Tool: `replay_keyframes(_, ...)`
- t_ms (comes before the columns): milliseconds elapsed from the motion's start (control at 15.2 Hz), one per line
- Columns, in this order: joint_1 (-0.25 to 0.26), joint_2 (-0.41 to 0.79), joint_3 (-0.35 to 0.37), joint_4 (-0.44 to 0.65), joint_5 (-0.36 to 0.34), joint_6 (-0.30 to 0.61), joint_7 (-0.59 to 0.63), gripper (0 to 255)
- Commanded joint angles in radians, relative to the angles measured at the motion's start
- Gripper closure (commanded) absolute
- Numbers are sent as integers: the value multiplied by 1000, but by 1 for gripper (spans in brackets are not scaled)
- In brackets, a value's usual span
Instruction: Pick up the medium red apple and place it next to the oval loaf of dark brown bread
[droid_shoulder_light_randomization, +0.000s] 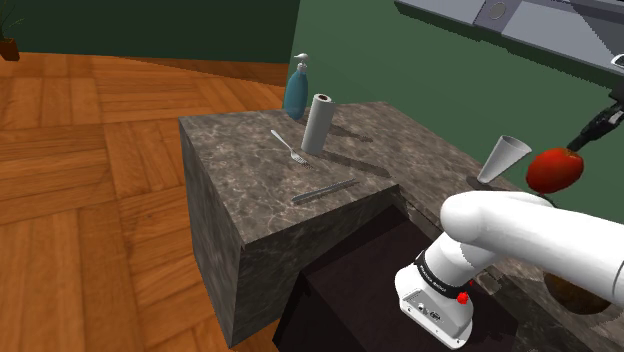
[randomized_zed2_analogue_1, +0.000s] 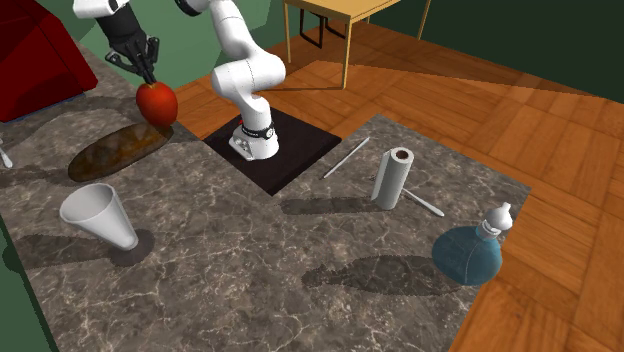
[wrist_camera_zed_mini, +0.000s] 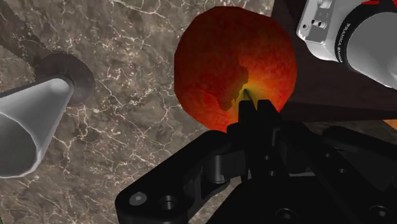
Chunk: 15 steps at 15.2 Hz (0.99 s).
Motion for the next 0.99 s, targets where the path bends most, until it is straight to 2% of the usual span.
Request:
replay_keyframes(0, -26, -38, -15, 4, -33, -33, -44, 255)
replay_keyframes(462, -76, -103, -92, 89, -152, -128, -210, 255)
replay_keyframes(924, -91, -130, -176, 222, -282, -203, -392, 255)
